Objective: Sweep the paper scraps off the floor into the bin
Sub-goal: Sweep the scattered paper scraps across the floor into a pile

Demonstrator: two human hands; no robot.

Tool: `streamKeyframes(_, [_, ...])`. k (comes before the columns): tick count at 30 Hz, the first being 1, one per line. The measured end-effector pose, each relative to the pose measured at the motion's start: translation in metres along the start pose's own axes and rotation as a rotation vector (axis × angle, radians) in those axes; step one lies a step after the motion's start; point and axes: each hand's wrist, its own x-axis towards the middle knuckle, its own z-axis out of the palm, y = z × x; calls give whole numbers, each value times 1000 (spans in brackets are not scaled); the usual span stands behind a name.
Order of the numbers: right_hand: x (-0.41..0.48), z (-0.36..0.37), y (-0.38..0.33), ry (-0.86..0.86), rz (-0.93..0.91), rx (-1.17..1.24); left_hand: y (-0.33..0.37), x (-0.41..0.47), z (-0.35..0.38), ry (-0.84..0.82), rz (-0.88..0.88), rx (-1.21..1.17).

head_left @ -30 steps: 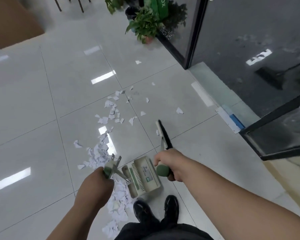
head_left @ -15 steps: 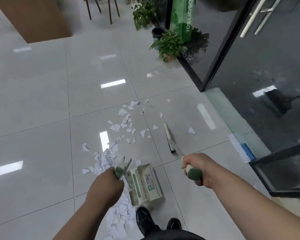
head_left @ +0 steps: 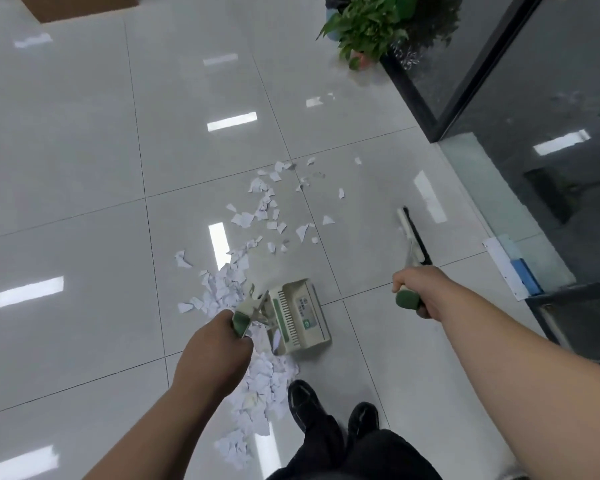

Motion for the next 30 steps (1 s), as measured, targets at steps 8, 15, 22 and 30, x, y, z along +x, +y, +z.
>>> streamKeyframes(8, [-52, 80, -37, -208, -70, -108, -7, 16, -21, 5, -35, -54])
streamKeyframes(15, [-88, 92, -90, -396, -102, -140, -2, 26, -46, 10, -76, -118])
streamKeyframes(22, [-91, 47, -144, -423, -91, -43, 28, 50, -68, 46, -79, -176])
streamKeyframes(30, [-2, -26, -214, -272, -191, -104, 113, 120, -64, 72, -118, -146])
